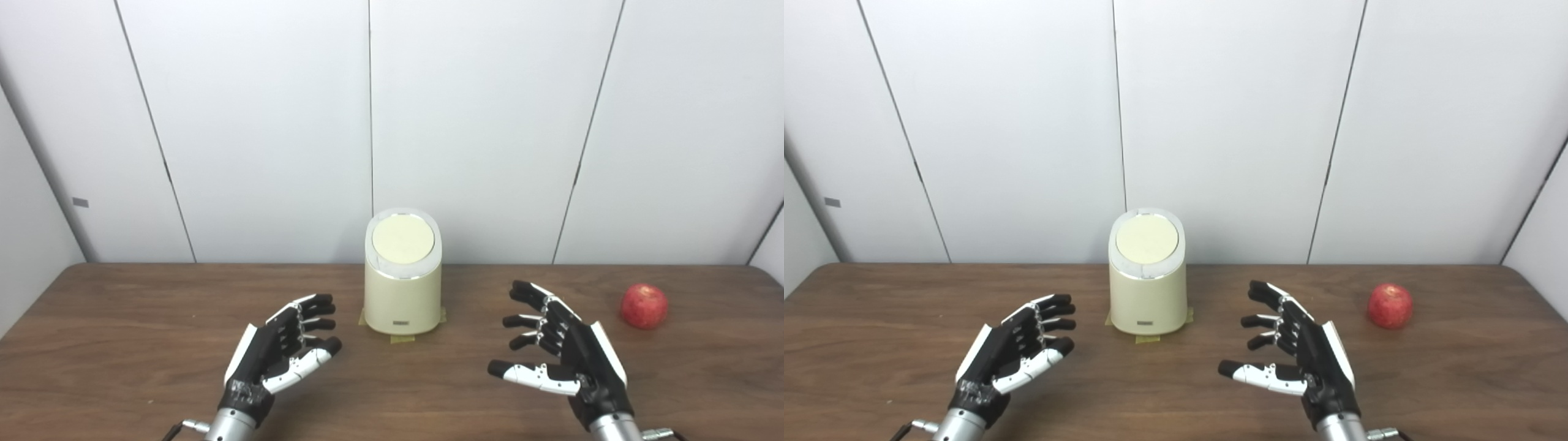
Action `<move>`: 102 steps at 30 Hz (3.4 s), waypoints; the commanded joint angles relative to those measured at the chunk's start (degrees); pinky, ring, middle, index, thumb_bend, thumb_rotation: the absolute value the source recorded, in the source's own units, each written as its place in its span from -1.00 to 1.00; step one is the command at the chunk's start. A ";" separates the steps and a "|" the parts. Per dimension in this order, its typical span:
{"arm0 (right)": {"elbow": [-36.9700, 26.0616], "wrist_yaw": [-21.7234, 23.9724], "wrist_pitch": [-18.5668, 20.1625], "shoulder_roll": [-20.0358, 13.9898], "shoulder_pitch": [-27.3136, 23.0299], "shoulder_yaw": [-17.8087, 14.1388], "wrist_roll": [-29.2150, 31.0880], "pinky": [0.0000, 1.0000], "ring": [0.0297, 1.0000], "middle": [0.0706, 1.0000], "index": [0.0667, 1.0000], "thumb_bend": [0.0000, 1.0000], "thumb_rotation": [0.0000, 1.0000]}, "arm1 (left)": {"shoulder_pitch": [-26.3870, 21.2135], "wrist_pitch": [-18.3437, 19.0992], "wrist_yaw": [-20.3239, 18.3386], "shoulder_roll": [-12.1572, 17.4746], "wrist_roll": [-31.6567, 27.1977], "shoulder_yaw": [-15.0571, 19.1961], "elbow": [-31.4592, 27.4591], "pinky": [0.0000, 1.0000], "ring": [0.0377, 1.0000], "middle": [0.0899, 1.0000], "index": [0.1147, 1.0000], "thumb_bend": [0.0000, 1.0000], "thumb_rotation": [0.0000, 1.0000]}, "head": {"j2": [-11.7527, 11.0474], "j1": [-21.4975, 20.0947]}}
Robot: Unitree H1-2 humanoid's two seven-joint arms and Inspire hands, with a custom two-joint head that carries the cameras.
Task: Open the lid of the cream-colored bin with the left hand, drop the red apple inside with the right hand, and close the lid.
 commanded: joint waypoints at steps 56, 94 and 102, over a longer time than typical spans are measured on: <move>1.64 -0.37 -3.51 -0.02 -3.90 0.13 0.90 -0.03 0.26 0.61 0.57 0.52 -0.83 | -33.50 7.70 8.70 -0.71 21.12 -7.44 15.82 0.94 1.00 1.00 1.00 0.82 -0.33 | -1.10 0.23; -0.62 -0.52 -2.45 1.39 -3.35 0.64 0.41 -0.03 0.23 0.61 0.56 0.52 -0.79 | -39.17 6.51 23.18 -0.86 39.15 -17.85 33.03 0.84 1.00 1.00 1.00 0.29 -1.00 | -0.13 -1.22; -1.32 -0.30 -1.94 1.42 -3.05 0.78 0.58 -0.03 0.21 0.61 0.56 0.50 -0.80 | -39.47 11.79 23.92 3.02 51.96 -25.06 30.52 0.86 0.99 1.00 1.00 0.53 -1.00 | 0.48 -1.06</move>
